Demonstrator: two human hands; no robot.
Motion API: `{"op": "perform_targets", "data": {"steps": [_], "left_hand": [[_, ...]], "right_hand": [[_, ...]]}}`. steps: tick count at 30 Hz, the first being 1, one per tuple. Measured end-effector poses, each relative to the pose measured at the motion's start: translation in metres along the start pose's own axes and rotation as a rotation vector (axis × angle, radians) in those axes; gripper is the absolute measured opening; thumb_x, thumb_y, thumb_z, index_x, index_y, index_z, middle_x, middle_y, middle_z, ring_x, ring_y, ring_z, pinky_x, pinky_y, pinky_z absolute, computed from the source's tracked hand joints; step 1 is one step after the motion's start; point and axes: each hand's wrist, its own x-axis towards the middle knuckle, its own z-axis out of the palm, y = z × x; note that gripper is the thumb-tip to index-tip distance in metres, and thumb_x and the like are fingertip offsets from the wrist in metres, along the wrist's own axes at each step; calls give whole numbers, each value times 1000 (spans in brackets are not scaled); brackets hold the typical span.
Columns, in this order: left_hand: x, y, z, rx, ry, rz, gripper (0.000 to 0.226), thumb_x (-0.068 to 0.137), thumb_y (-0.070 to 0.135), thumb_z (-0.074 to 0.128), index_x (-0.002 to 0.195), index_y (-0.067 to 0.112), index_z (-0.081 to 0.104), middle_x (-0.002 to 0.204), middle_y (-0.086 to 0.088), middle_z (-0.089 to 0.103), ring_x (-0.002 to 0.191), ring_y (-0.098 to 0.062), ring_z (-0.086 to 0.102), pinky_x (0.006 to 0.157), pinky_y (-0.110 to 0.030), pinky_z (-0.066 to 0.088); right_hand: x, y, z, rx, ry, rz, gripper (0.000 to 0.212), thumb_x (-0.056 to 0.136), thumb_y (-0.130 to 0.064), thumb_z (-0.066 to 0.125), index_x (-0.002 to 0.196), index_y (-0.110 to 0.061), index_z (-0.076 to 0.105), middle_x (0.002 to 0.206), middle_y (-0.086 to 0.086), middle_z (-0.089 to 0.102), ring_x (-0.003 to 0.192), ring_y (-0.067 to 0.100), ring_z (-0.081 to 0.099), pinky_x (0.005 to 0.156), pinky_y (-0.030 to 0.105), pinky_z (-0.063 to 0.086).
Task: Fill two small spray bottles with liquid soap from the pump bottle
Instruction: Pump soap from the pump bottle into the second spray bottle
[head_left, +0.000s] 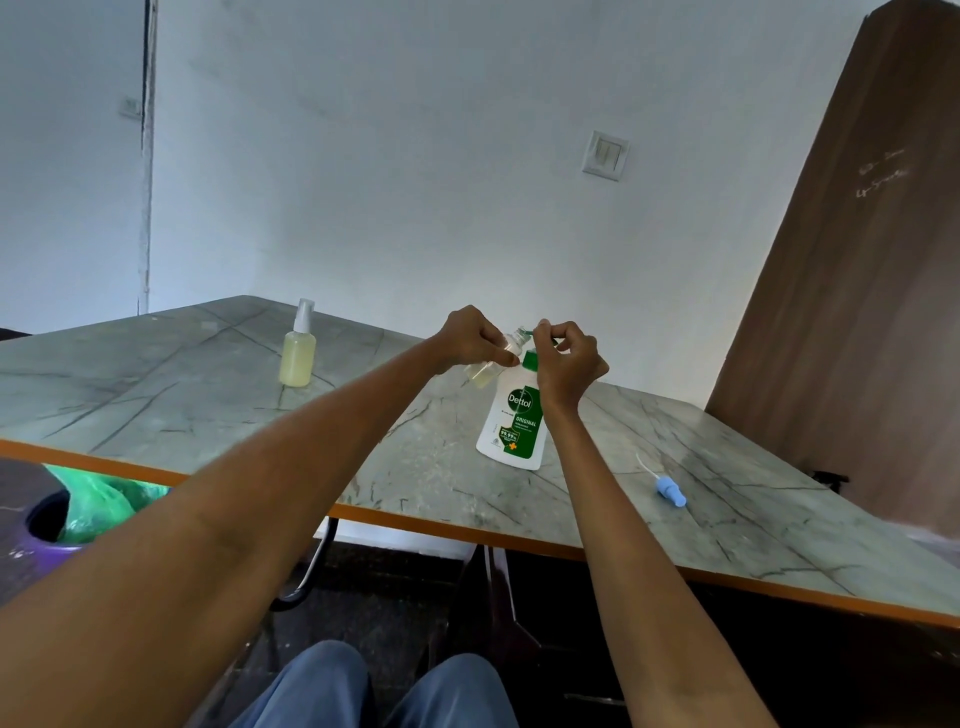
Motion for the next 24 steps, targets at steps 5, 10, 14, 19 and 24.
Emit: {"op": "perform_targets", "data": {"steps": [5,10,14,19,24], "left_hand": [[-1,-3,0,0,5,3,37,68,15,80,99,-3,70,103,-12,69,71,-6,52,58,-14,38],[3,1,0,20,48,24,35,64,14,83,93,-3,72,86,-6,66,77,-11,55,57,-13,39],[6,6,-2,62,67,44,36,62,15,85,91,-2,72,82,-2,64,67,-7,53,60,-15,40],[9,6,-8,106,68,57,36,60,17,86,87,-2,71,63,7,57,58,-2,49,58,-15,39],[11,6,-12,138,58,73,29,60,16,86,81,4,70,63,9,56,59,-3,48,58,-16,38]], "right_hand": [[-3,3,-1,-8,-20,-5,27,86,-27,62,70,-5,60,67,-7,49,72,10,45,88,33,26],[8,-4,-6,-24,-89,18,37,89,-30,53,63,-4,59,66,0,61,62,6,49,85,30,27],[37,-26,-8,112,-303,312,46,92,-24,38,55,-12,61,62,-2,63,68,17,58,78,30,42],[59,-42,-1,-76,-730,619,28,93,-13,34,81,-10,59,75,6,60,66,18,52,58,25,41],[62,-41,2,-261,-882,691,33,89,-14,23,72,-12,52,93,10,61,85,24,55,65,30,41]]}}
